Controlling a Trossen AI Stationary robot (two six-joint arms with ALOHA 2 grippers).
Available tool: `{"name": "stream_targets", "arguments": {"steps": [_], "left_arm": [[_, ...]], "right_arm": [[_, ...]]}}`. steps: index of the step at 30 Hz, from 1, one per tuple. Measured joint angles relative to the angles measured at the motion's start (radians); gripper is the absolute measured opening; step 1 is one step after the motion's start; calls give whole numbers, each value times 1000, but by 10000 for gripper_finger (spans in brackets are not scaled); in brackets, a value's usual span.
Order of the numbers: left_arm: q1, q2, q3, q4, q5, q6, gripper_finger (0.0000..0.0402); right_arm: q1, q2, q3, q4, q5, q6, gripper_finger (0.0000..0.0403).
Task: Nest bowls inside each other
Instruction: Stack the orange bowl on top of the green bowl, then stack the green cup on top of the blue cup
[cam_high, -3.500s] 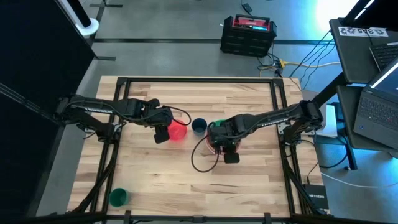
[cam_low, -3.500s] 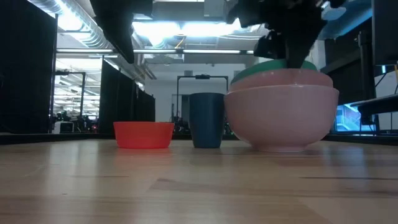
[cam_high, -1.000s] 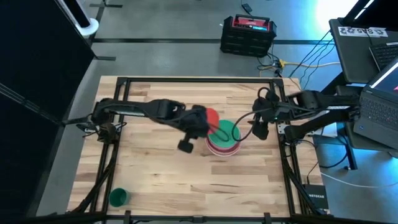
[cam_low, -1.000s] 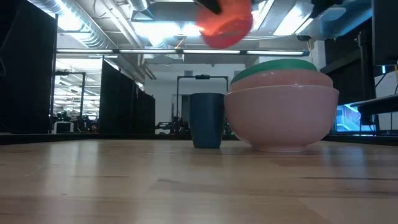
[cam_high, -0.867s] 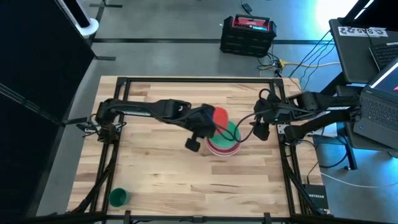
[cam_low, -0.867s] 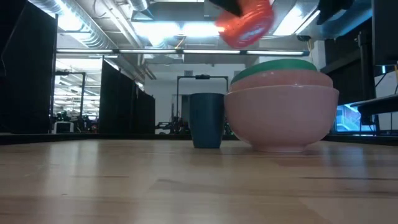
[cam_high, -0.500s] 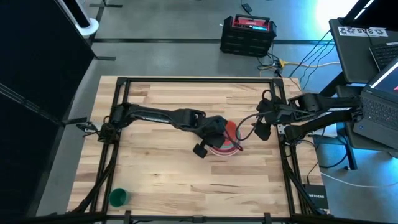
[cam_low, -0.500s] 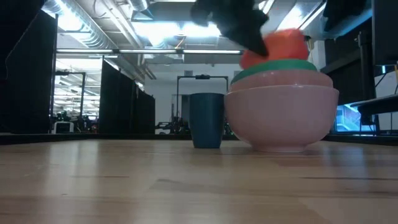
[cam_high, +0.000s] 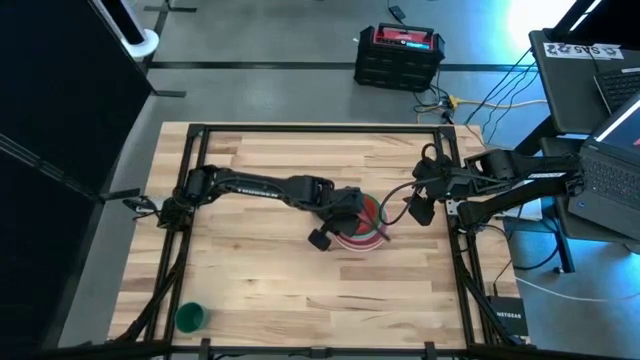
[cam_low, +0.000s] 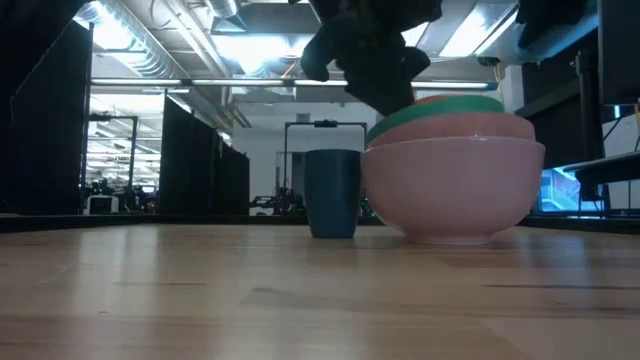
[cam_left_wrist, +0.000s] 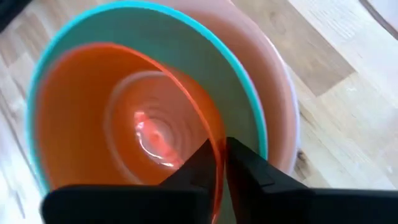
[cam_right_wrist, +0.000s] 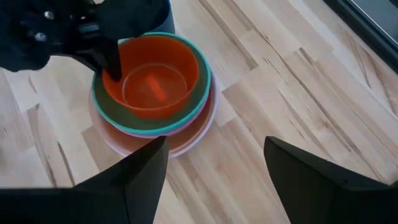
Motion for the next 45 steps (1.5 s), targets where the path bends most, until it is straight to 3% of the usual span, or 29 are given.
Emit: {"name": "stream_targets", "arguments": {"steps": [8,12,17,21,27,37,45], "left_arm": [[-2,0,8,15,-19,-38,99],[-15,-3,53,3,-100,-42,128],[-33,-4,169,-205,-179,-135,144],[-61,-13,265,-423,-181,-293,139],[-154,-89,266,-623,-180,-541,126],[-465,-252,142,-742,-197,-1120,119],[-819,-426,-132,-701,-199,-1646,119]], "right_arm": [[0,0,-14,1,5,-10,250],[0,0,-51,8,4,-15,250],[0,0,-79,20,-13,-34,250],[0,-13,-96,34,-10,-61,250],[0,-32,-111,77,-5,-98,250],[0,-45,-115,102,5,-167,250],[0,-57,-115,145,5,-237,250]]}}
